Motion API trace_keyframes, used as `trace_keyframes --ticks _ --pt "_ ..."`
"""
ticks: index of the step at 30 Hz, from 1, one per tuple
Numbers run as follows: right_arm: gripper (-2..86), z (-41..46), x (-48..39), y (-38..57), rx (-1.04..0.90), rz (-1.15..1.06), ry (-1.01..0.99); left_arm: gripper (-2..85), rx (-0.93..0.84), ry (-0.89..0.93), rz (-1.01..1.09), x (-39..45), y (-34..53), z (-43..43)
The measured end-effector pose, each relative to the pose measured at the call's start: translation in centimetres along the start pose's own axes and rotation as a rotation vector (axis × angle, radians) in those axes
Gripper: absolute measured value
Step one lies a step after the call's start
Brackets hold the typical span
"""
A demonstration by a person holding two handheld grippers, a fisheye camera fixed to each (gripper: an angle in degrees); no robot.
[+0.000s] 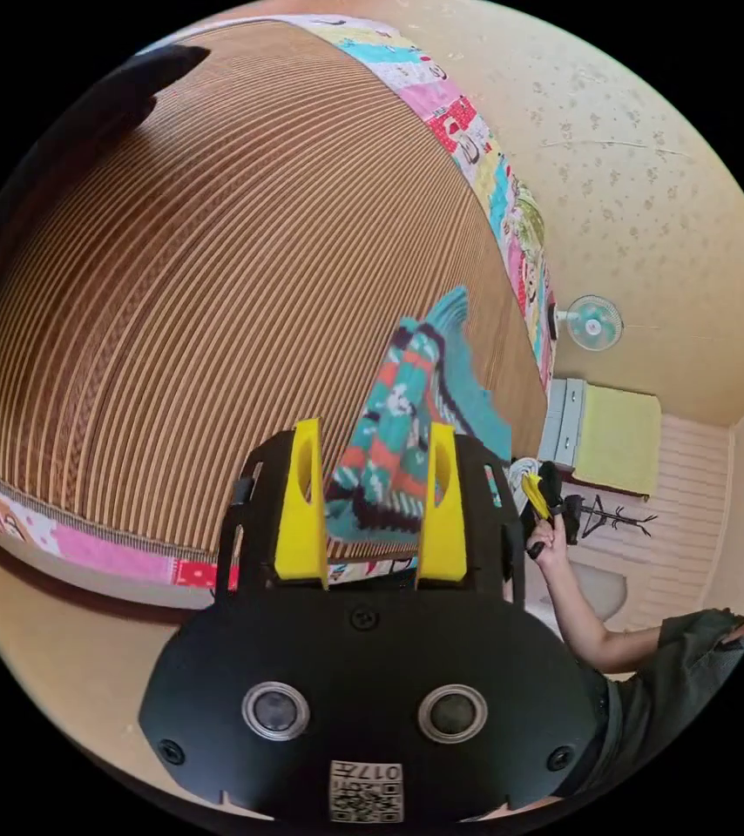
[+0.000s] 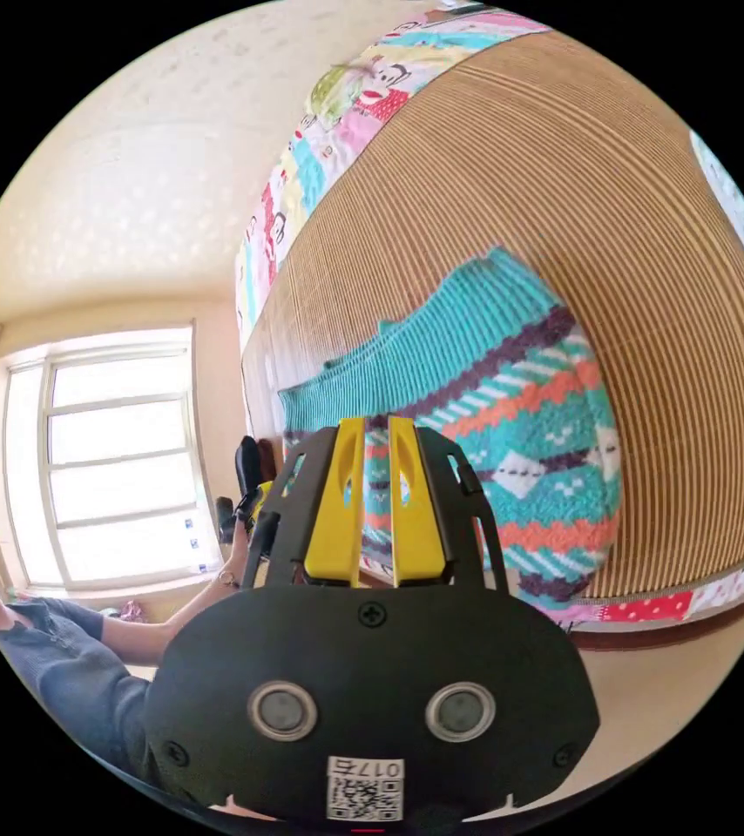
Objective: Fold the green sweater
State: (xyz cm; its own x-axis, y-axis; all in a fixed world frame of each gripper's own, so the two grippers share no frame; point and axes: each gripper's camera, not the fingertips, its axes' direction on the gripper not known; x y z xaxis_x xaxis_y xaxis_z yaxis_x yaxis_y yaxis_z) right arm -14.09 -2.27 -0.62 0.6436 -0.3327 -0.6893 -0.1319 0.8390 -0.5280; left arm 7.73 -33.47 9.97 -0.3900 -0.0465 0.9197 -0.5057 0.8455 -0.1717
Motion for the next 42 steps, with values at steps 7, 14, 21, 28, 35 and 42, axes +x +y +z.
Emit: trace_keyframes --ticks 7,14,21,28,35,42 --pt "11.3 14.7 -8.0 0.8 -0.356 -0.083 -0.017 14.0 -0.043 0.261 -0.22 -5.4 9.6 7.9" --pt "21.1 25.4 -20.5 -4.1 -0.552 -0.147 0.214 7.6 0.023 0.162 0.052 3.0 12.9 7.5" --pt "17.9 34.5 -27.5 -3.8 -1.105 -0.468 0.796 7.1 0.012 -0.163 0.522 22.1 19.5 10.6" --pt "7.8 22.1 -24.8 -3.6 -1.013 -0.775 0.713 10.9 0.035 -0.19 0.613 29.4 28.3 13.8" --pt "8.2 -8.5 -3.2 -5.7 -0.336 -0.604 -0.045 15.1 -0.083 0.077 0.405 25.5 32.3 16.9" --pt "20.8 -12.6 15.4 -8.0 -0.403 -0.209 0.236 20.5 -0.182 0.077 0.285 24.9 29.4 24.7"
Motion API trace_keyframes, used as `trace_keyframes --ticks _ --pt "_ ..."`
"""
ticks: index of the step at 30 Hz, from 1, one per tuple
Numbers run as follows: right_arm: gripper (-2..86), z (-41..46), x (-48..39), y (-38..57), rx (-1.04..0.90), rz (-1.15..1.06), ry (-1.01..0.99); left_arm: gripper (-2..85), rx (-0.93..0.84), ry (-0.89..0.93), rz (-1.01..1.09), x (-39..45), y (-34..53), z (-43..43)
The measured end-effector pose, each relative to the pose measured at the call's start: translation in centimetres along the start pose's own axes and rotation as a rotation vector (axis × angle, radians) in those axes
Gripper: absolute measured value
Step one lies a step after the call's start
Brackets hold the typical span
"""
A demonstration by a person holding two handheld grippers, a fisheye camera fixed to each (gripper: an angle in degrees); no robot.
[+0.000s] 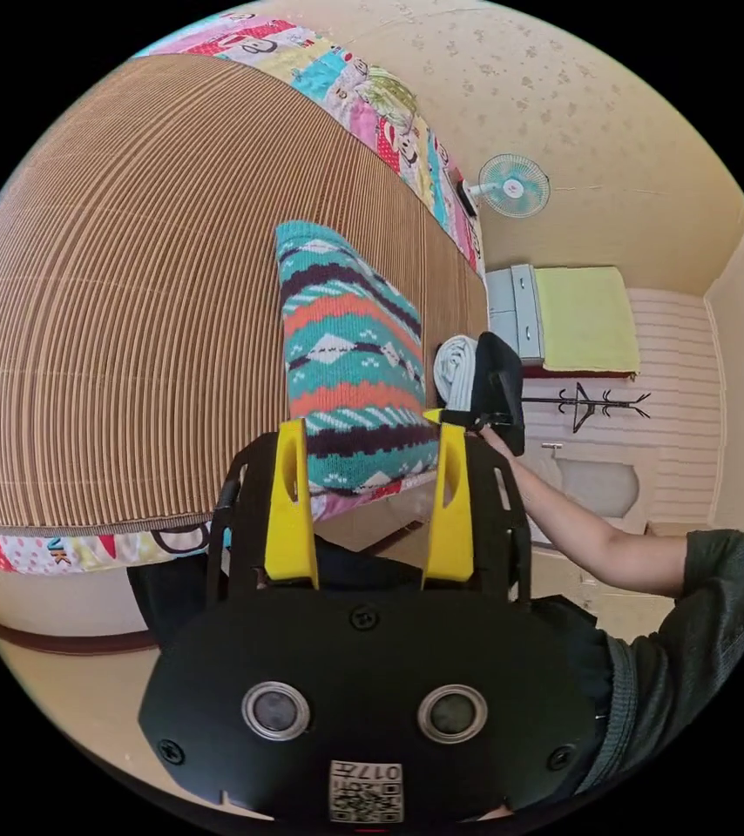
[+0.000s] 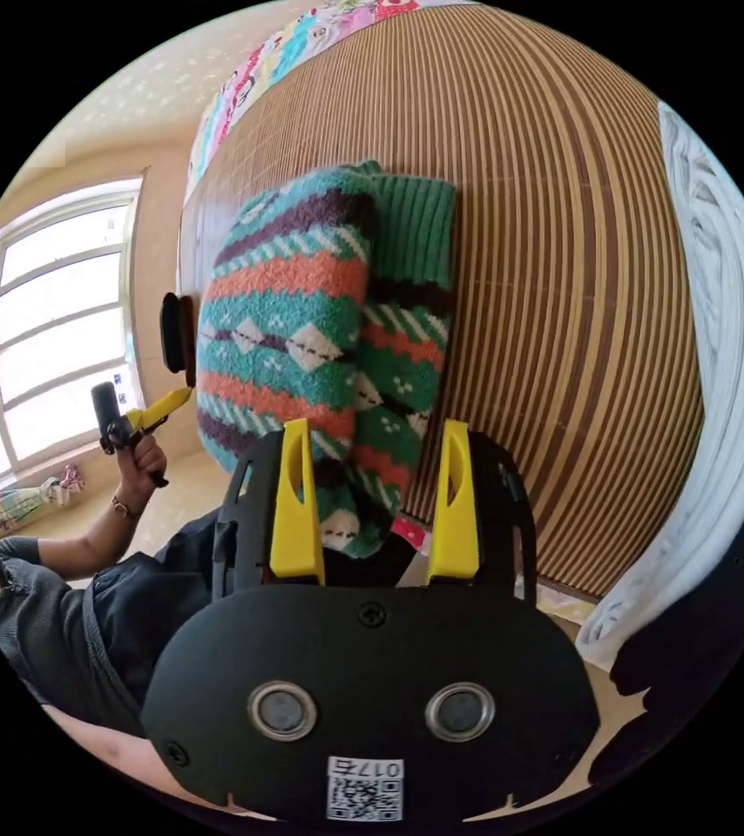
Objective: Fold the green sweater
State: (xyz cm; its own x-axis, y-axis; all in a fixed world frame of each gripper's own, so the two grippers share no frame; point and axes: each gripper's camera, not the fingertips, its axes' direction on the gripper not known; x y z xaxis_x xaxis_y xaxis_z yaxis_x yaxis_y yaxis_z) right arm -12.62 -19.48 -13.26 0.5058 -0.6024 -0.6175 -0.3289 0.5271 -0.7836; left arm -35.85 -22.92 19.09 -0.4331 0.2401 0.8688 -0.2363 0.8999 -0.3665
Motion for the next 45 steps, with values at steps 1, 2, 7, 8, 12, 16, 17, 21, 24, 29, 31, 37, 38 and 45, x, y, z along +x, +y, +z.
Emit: trace_keyframes --ticks 1,2,7,8,12,16,17,21,24,29,31,37,38,45 --pt "21.7 -0.4 0.4 0.0 0.023 -0.003 -0.032 21.6 0.003 0.007 -0.019 -0.4 -1.2 0.8" --pt "22.7 -1.2 1.2 0.0 0.066 -0.011 -0.132 23.2 -0.001 0.002 -0.034 -0.8 -2.4 1.7" --pt "24.6 0.1 5.3 -1.1 0.095 0.04 -0.381 26.4 -0.116 0.013 -0.132 -3.8 -6.4 5.9" --pt "24.5 0.7 6.0 -1.3 0.101 0.037 -0.457 26.2 -0.163 0.04 -0.133 -4.3 -7.0 7.1" --pt "23.2 2.9 6.3 -1.6 0.071 0.033 -0.601 25.7 -0.314 0.168 -0.154 -4.9 -7.0 10.7" --pt "20.1 6.0 3.4 -1.1 -0.097 0.015 -0.535 22.3 -0.32 0.126 -0.148 -3.4 -5.5 9.3" --pt "19.0 6.7 2.2 -0.6 -0.13 -0.005 -0.541 21.8 -0.318 0.092 -0.139 -2.8 -4.7 8.1" --pt "17.4 9.4 -3.4 0.9 -0.163 -0.078 -0.592 21.6 -0.296 0.084 -0.179 -3.0 -1.2 3.0" --pt "16.9 12.4 -10.7 0.0 -0.21 -0.156 -0.592 21.5 -0.217 0.072 -0.222 -4.2 2.3 -3.7" --pt "16.7 20.0 -27.2 -3.6 -0.264 -0.296 -0.602 21.5 0.017 -0.006 -0.263 -7.7 7.8 -22.0" --pt "16.7 23.4 -34.4 -5.3 -0.26 -0.346 -0.622 21.6 0.084 -0.052 -0.244 -8.9 8.7 -29.2" --pt "16.7 35.4 -56.8 -11.4 -0.139 -0.434 -0.701 21.9 0.226 -0.233 -0.156 -13.6 8.1 -51.2" --pt "16.8 38.0 -59.9 -12.6 -0.107 -0.426 -0.701 21.9 0.244 -0.273 -0.15 -15.0 7.7 -54.2" --pt "9.2 52.4 -64.1 -15.6 -0.1 -0.065 -0.306 15.7 0.427 -0.564 -0.457 -24.8 8.9 -55.0"
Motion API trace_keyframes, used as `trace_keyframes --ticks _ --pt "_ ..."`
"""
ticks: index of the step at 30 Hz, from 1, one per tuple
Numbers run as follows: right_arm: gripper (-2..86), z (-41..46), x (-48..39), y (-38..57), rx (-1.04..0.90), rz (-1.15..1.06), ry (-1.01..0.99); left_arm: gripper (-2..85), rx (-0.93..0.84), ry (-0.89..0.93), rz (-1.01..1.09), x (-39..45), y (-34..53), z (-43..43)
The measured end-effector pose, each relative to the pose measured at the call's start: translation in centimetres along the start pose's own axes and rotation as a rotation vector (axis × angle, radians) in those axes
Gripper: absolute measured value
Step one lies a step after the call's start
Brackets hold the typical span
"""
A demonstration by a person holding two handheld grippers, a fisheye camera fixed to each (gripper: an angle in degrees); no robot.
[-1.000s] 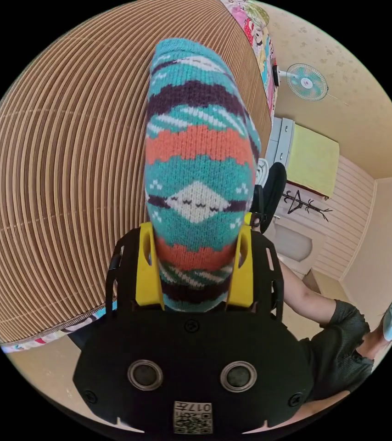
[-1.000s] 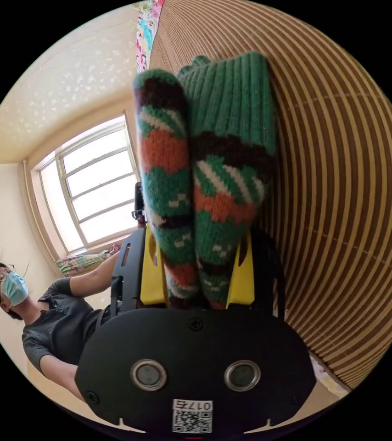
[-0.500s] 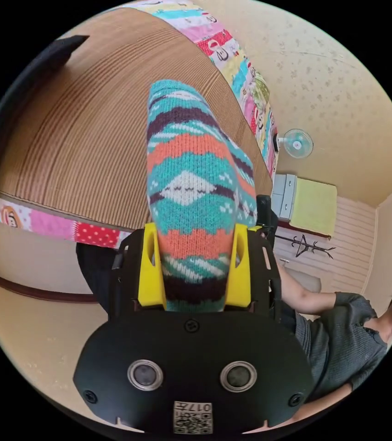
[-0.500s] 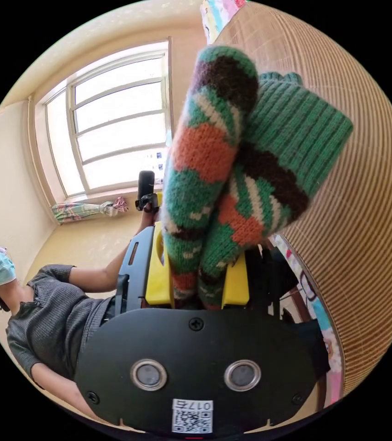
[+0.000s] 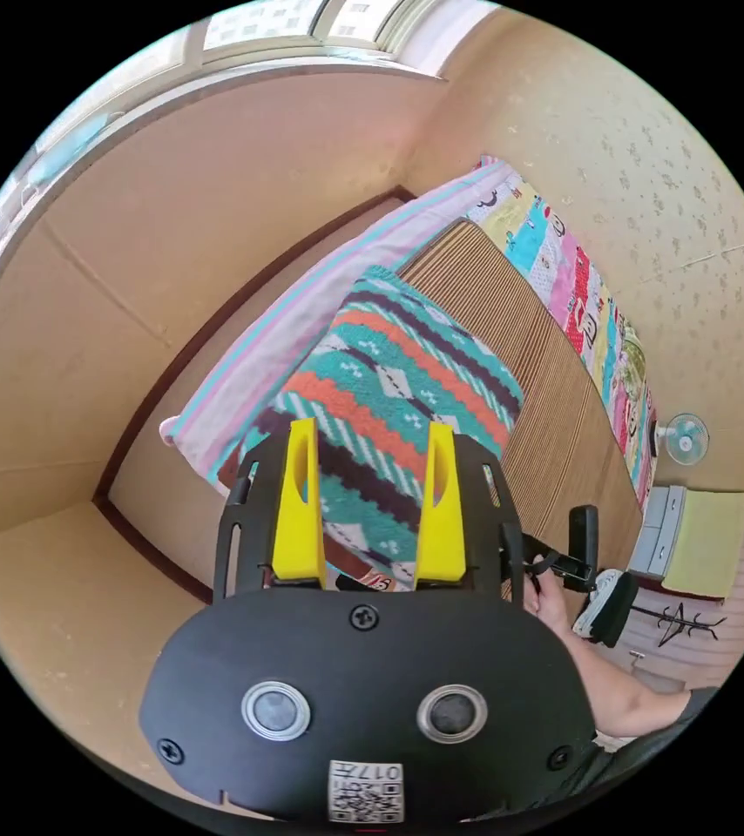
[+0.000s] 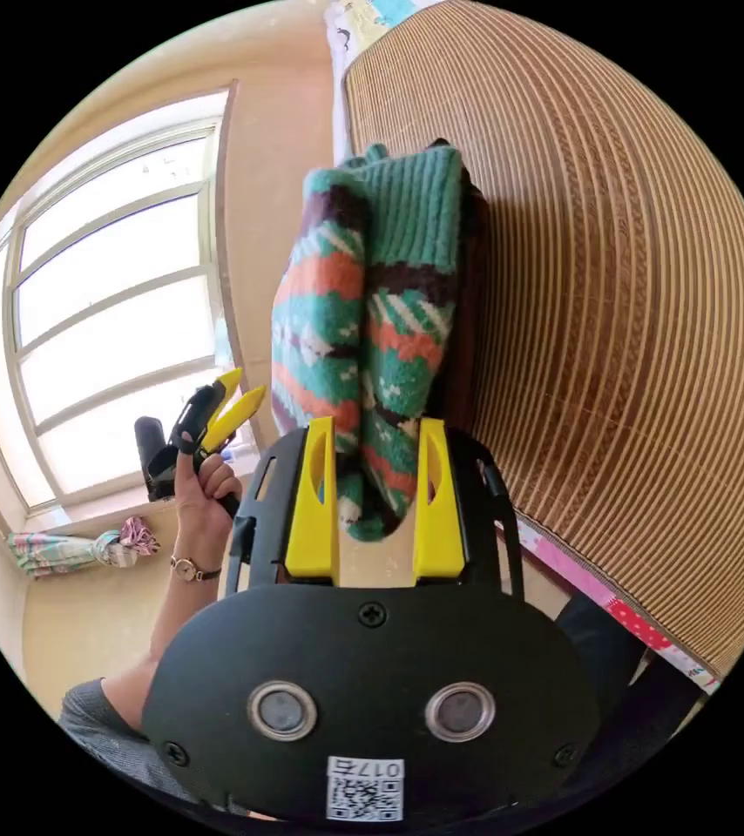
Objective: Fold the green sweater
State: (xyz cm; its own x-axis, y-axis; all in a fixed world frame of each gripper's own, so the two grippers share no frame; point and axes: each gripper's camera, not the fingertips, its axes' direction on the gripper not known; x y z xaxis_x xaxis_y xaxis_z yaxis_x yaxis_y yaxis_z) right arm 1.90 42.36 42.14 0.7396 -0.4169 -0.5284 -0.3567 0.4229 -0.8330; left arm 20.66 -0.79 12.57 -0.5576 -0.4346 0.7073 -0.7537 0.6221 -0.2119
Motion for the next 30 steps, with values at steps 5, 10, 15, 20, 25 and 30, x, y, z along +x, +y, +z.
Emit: trace_keyframes --ticks 5,10,15,20,25,30 --pt "2.0 -3.8 0.7 6.2 -0.058 -0.189 0.197 13.3 0.236 0.016 -0.041 3.3 10.2 2.0" --pt "0.8 -15.0 4.8 16.0 -0.002 -0.051 0.274 8.3 0.052 -0.278 0.199 7.8 14.0 7.8" --pt "0.5 -28.1 1.5 28.0 0.325 0.109 0.302 6.4 -0.073 -0.425 0.175 12.4 14.2 8.4" --pt "0.3 -36.3 -5.2 38.6 0.674 0.118 0.422 6.9 0.115 -0.095 0.059 14.9 18.7 2.4" --pt "0.2 -41.5 -9.0 47.1 0.89 0.148 0.661 8.1 0.212 0.055 0.105 22.8 25.2 -0.2" --pt "0.4 -47.9 -9.1 53.8 0.954 0.159 0.859 7.7 0.265 0.06 0.281 35.0 32.9 0.1"
